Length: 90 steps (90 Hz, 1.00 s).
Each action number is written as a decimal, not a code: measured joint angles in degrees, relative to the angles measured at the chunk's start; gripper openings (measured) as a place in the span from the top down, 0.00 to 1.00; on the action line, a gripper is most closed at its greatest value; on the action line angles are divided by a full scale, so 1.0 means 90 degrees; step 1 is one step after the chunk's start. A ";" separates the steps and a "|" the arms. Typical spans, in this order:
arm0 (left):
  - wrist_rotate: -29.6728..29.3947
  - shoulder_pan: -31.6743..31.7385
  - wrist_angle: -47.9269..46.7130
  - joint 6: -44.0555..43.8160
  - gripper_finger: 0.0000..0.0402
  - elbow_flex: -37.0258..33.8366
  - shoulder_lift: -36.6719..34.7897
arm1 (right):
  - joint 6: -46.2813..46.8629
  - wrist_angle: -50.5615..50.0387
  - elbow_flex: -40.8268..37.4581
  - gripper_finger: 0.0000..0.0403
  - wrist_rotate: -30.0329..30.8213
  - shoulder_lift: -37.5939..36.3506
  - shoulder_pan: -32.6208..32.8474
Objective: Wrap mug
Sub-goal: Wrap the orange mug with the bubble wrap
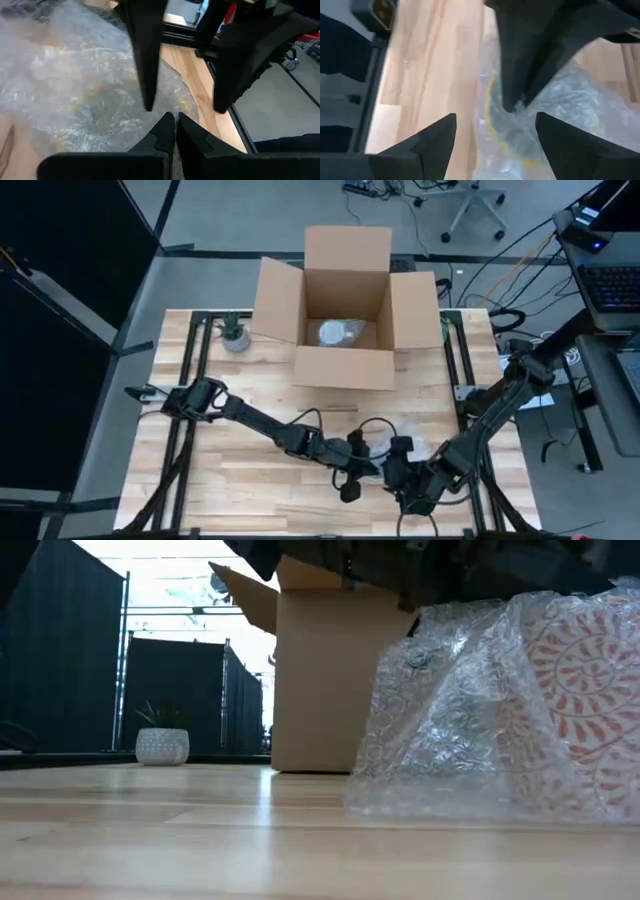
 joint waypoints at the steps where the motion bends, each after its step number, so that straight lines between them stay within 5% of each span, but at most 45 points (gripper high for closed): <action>1: 0.0000 0.0000 0.0002 0.0000 1.00 0.0000 0.0000 | 0.0000 -0.0001 0.0000 0.36 -0.0004 0.0018 -0.0018; 55: 0.0291 0.0057 0.0273 -0.0310 0.98 -0.0017 0.0017 | -0.0195 0.0311 0.0024 0.36 -0.0349 0.0882 -0.0280; 90: 0.2032 0.0384 -0.0337 -0.0230 0.59 -0.0015 -0.0311 | -0.0194 0.0300 0.0007 0.36 -0.0371 0.0889 -0.0285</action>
